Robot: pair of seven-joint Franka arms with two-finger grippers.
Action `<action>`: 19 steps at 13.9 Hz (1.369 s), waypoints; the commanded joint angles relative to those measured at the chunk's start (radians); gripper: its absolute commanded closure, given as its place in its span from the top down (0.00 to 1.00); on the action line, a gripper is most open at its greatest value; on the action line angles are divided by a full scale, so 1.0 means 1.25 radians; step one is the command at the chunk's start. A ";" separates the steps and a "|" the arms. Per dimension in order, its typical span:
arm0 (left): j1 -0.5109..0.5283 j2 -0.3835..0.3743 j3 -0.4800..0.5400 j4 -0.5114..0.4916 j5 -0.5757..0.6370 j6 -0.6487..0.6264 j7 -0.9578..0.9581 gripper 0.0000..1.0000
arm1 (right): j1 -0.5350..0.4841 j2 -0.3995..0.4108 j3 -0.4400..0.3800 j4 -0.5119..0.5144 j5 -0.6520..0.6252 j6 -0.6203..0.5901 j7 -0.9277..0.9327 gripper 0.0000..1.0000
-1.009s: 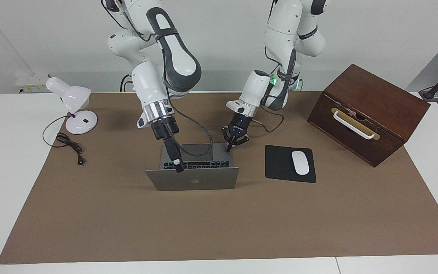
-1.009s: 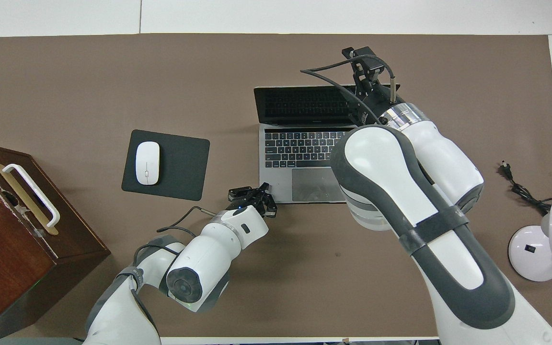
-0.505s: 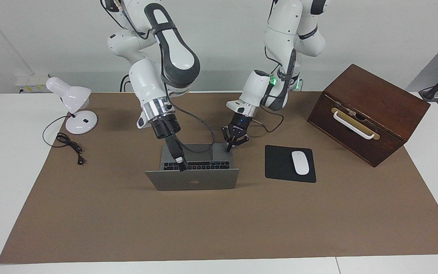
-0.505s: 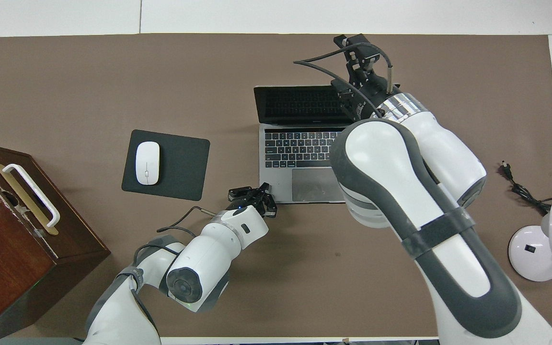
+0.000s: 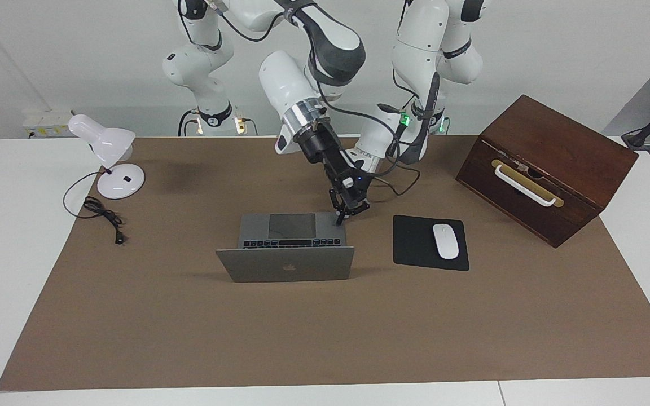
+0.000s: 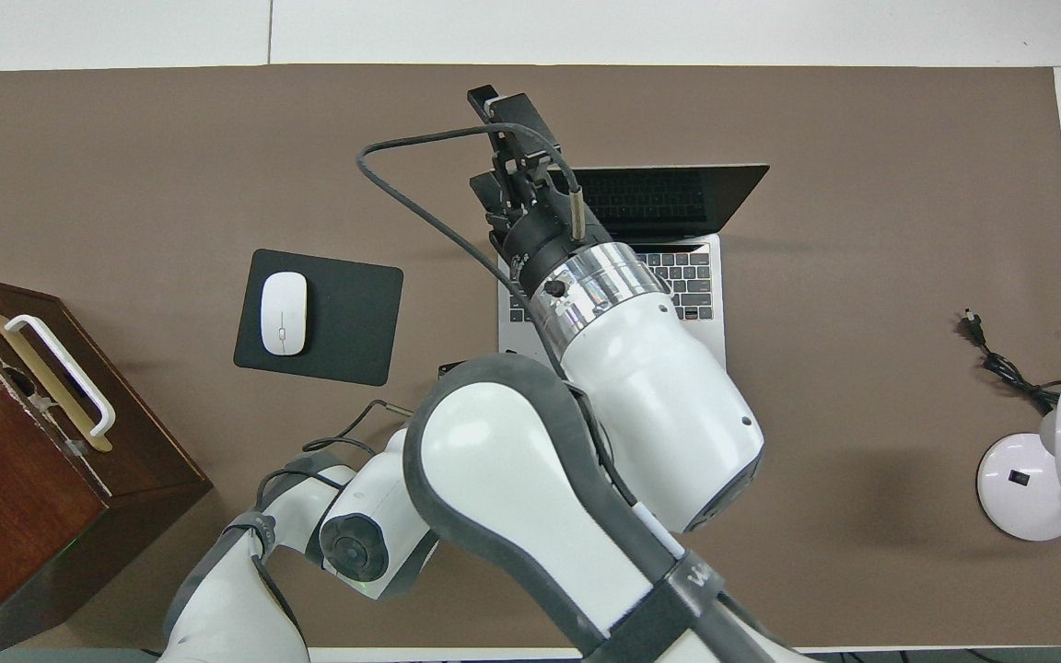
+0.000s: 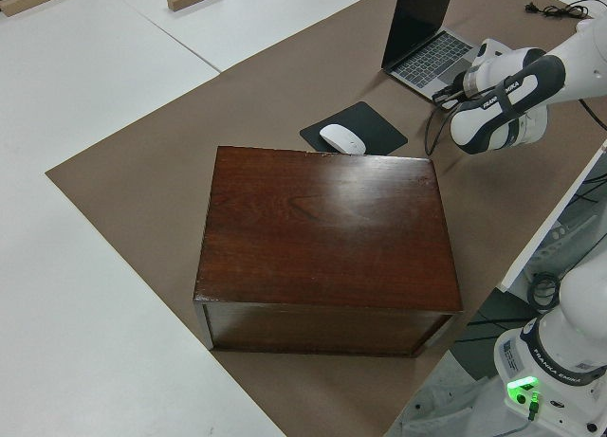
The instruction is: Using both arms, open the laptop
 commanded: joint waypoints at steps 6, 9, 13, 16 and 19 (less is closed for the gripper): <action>0.020 -0.071 0.004 0.022 0.001 -0.169 -0.064 0.00 | -0.087 0.011 -0.015 0.185 -0.207 0.002 0.005 1.00; 0.032 -0.134 0.004 0.037 0.001 -0.302 -0.065 0.00 | -0.165 -0.014 -0.012 0.186 -0.404 -0.048 0.004 1.00; 0.055 -0.216 0.010 0.108 0.001 -0.567 -0.064 0.00 | -0.225 -0.076 -0.013 0.190 -0.536 -0.106 -0.019 1.00; 0.076 -0.247 0.012 0.162 0.001 -0.722 -0.054 0.00 | -0.282 -0.113 -0.013 0.188 -0.673 -0.149 -0.036 1.00; 0.103 -0.291 0.014 0.177 0.002 -0.821 -0.022 0.00 | -0.342 -0.136 -0.015 0.190 -0.758 -0.251 -0.089 1.00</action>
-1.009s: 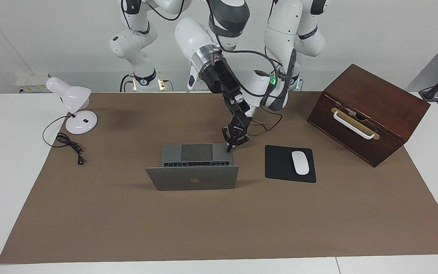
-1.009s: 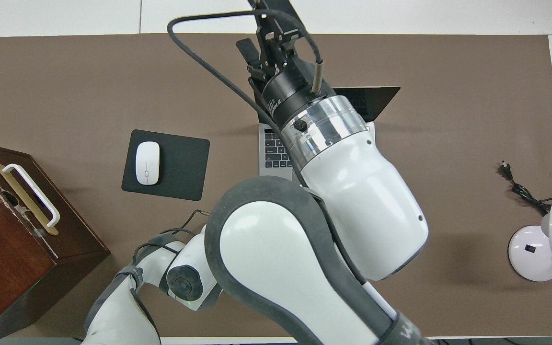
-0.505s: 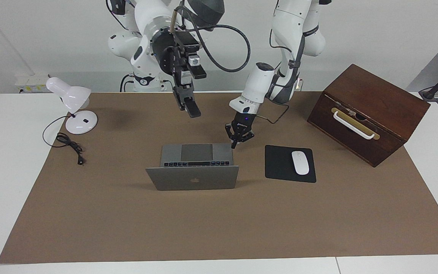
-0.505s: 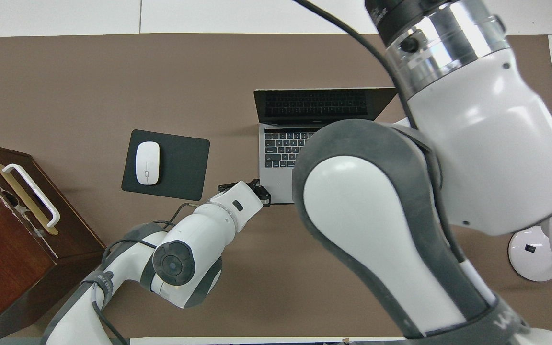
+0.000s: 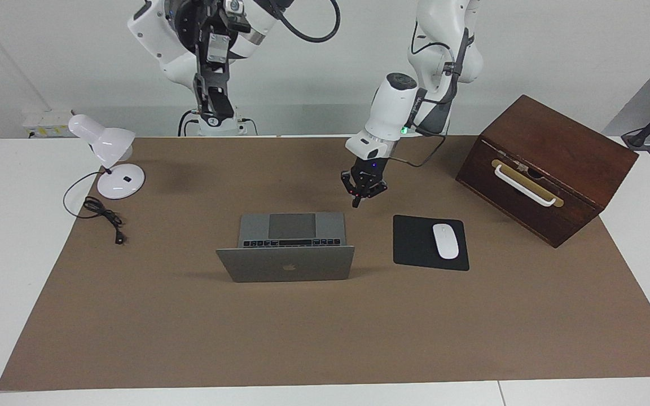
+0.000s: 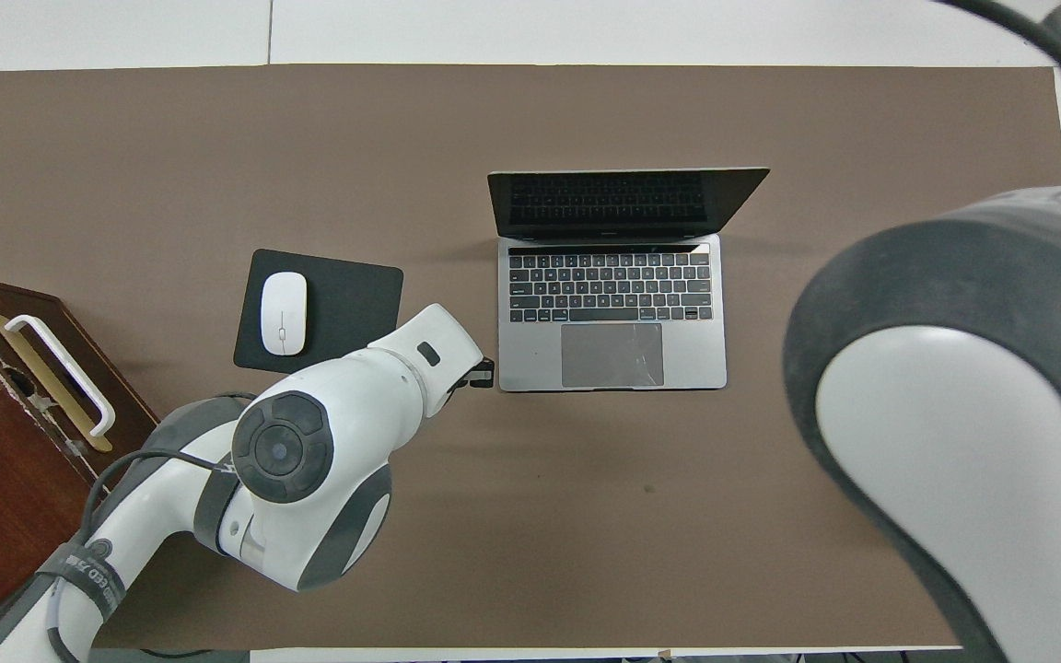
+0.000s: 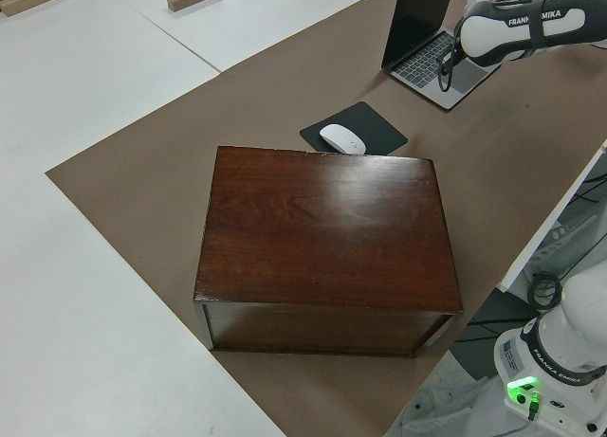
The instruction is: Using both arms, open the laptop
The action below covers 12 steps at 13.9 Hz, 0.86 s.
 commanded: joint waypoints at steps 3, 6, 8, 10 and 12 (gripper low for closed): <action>0.082 -0.096 -0.001 0.023 0.002 -0.186 0.097 0.00 | -0.089 -0.033 0.006 0.013 -0.084 -0.180 -0.115 1.00; 0.150 -0.136 -0.001 0.071 0.002 -0.342 0.196 0.00 | -0.148 -0.035 0.008 0.047 -0.086 -0.312 -0.269 1.00; 0.198 -0.158 -0.002 0.092 0.002 -0.420 0.258 0.00 | -0.197 -0.035 0.010 0.074 -0.089 -0.428 -0.384 1.00; 0.242 -0.182 -0.002 0.094 0.002 -0.451 0.288 0.12 | -0.237 -0.035 0.008 0.123 -0.090 -0.587 -0.471 1.00; 0.273 -0.198 -0.001 0.094 0.002 -0.464 0.291 1.00 | -0.261 -0.035 0.007 0.129 -0.092 -0.702 -0.538 1.00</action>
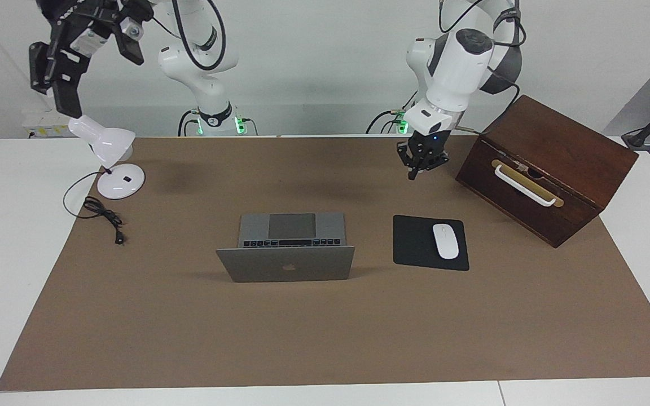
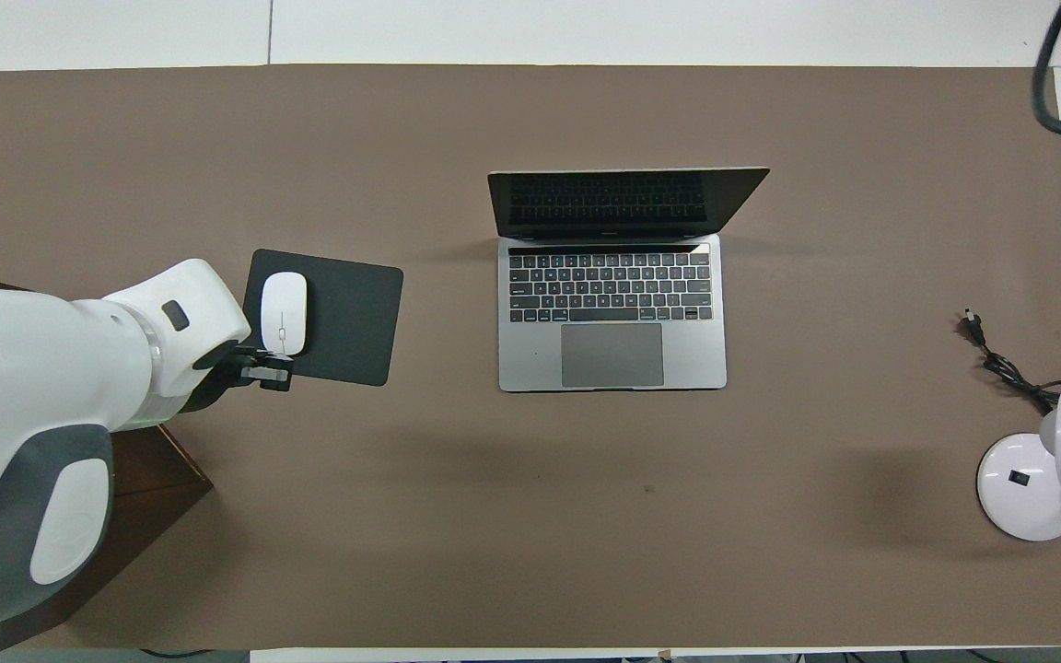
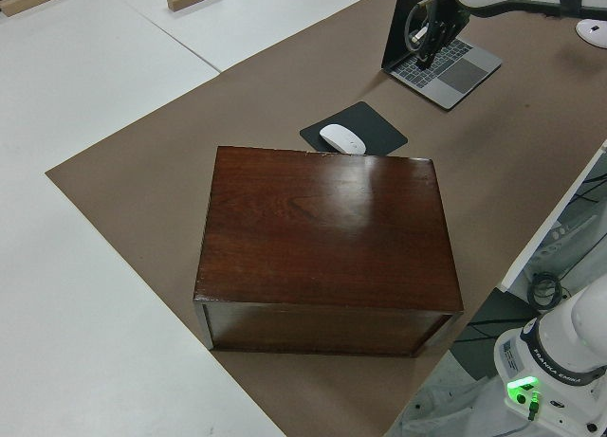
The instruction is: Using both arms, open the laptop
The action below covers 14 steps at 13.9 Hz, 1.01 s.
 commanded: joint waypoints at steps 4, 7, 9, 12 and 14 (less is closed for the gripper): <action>0.091 -0.027 -0.008 0.027 0.002 -0.067 0.060 1.00 | -0.023 -0.012 0.011 0.021 -0.182 -0.282 -0.093 1.00; 0.143 -0.027 -0.009 0.060 0.006 -0.121 0.112 1.00 | -0.020 -0.050 0.006 0.011 -0.230 -0.392 -0.167 1.00; 0.197 -0.026 -0.009 0.081 0.007 -0.155 0.186 1.00 | -0.020 -0.055 0.006 0.007 -0.267 -0.489 -0.175 1.00; 0.263 -0.021 -0.009 0.107 0.007 -0.193 0.267 1.00 | -0.022 -0.094 0.006 -0.062 -0.296 -0.575 -0.168 1.00; 0.288 -0.022 -0.008 0.112 0.006 -0.192 0.265 1.00 | -0.036 -0.139 0.006 -0.145 -0.306 -0.588 -0.157 1.00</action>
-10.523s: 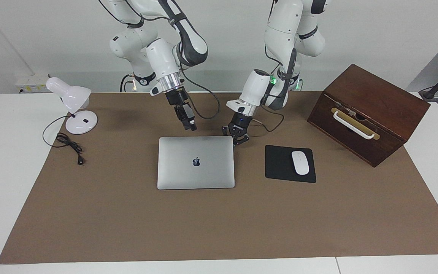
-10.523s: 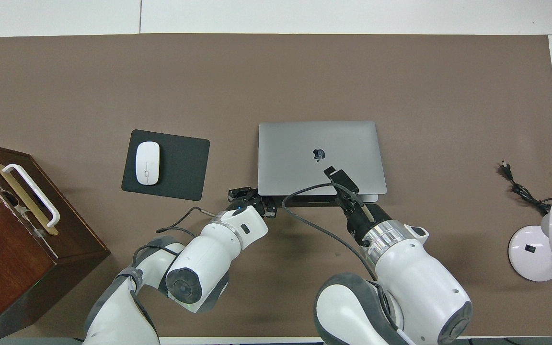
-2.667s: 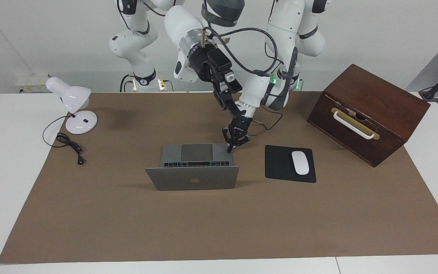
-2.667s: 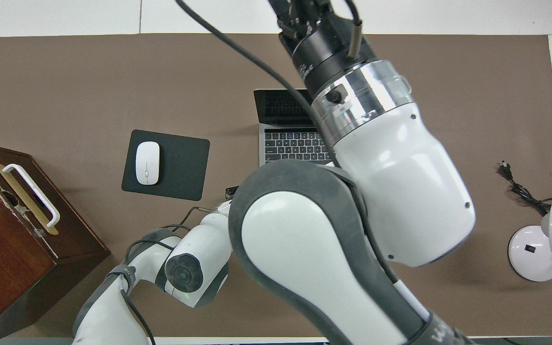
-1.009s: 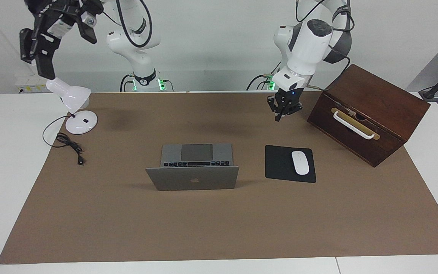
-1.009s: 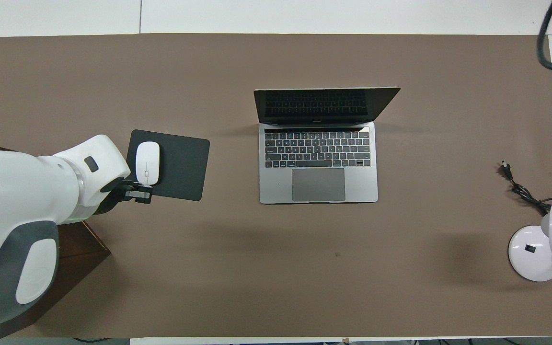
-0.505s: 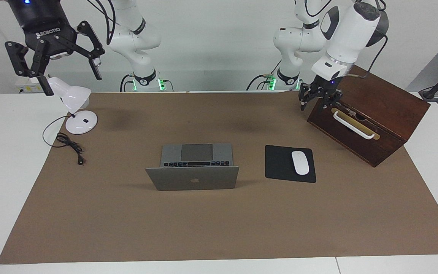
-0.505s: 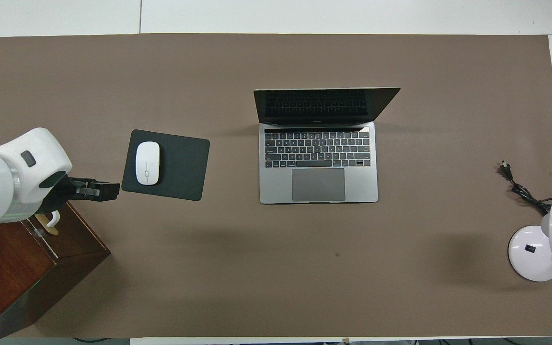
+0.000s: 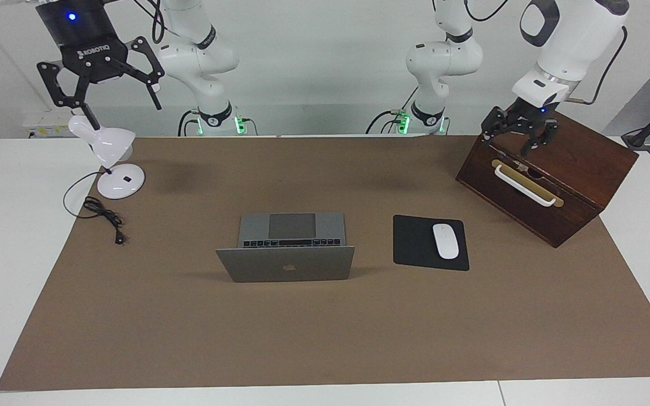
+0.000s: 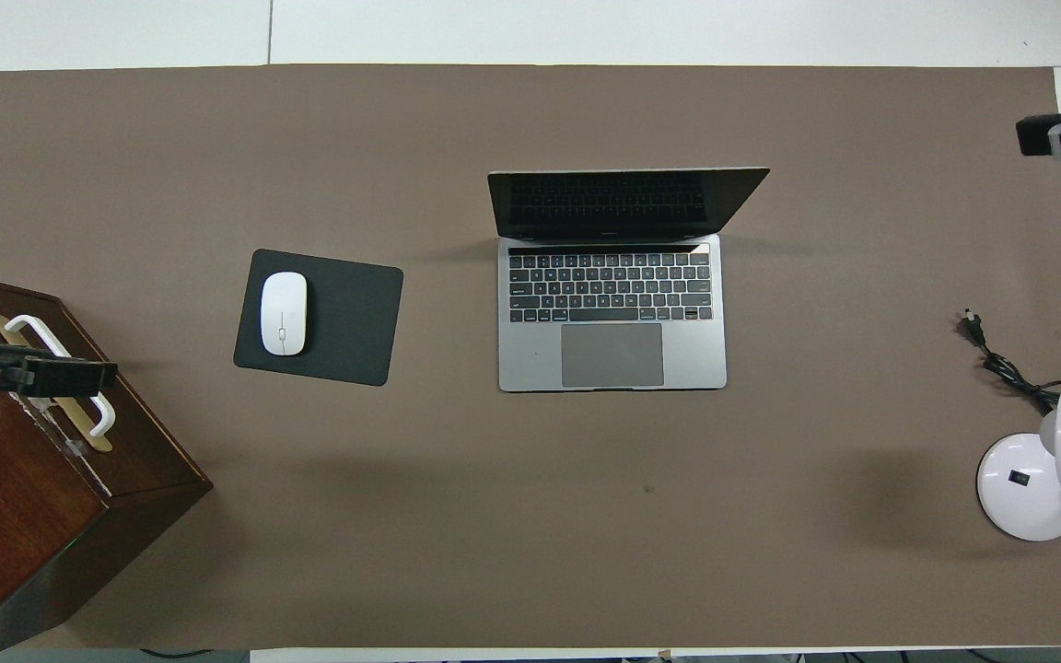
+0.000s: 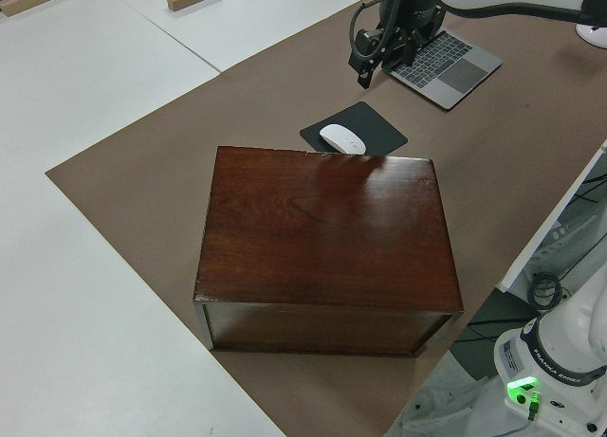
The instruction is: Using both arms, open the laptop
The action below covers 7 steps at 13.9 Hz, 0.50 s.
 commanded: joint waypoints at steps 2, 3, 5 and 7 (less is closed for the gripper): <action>0.056 0.007 -0.010 0.044 0.006 -0.022 0.007 1.00 | -0.035 -0.102 0.005 -0.174 -0.023 -0.028 0.055 1.00; 0.060 0.015 -0.010 0.048 0.005 -0.012 -0.006 1.00 | -0.041 -0.104 0.005 -0.175 -0.024 -0.067 0.103 1.00; 0.059 0.030 -0.010 0.073 0.006 0.014 -0.127 1.00 | -0.049 -0.115 0.005 -0.179 -0.051 -0.131 0.221 1.00; 0.052 0.050 -0.011 0.112 0.006 0.019 -0.187 1.00 | -0.059 -0.123 0.005 -0.191 -0.074 -0.157 0.295 1.00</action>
